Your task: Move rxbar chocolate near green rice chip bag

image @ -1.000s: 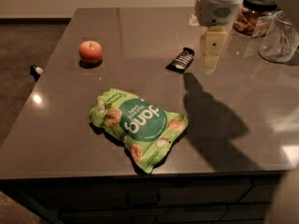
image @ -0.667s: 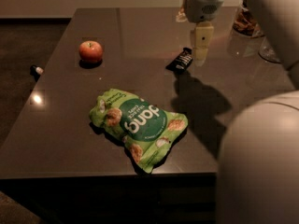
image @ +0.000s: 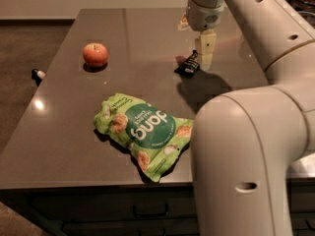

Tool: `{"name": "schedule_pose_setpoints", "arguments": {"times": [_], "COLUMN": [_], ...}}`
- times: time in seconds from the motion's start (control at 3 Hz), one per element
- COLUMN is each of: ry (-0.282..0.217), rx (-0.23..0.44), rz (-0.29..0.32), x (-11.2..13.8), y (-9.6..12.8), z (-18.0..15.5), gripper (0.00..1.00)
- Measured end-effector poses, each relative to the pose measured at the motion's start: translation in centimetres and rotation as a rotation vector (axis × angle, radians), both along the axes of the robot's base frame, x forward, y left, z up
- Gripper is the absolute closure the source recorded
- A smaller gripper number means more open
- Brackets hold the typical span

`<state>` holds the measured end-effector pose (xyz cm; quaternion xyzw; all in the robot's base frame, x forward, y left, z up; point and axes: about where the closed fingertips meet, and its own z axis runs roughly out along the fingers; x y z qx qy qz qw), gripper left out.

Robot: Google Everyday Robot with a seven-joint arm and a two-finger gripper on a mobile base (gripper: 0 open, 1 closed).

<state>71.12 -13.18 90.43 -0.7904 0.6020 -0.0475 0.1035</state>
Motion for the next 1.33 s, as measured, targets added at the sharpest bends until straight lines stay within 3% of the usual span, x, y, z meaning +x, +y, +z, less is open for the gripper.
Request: {"name": "schedule_pose_setpoints", "arguments": {"times": [0.67, 1.33], "ry": [0.056, 0.097], "rx": [-0.068, -0.106], "rz": [0.043, 0.058], "x": [2.0, 2.3], "y": [-2.0, -2.4], "z": [-4.6, -6.3], "gripper": [0.01, 0.45]}}
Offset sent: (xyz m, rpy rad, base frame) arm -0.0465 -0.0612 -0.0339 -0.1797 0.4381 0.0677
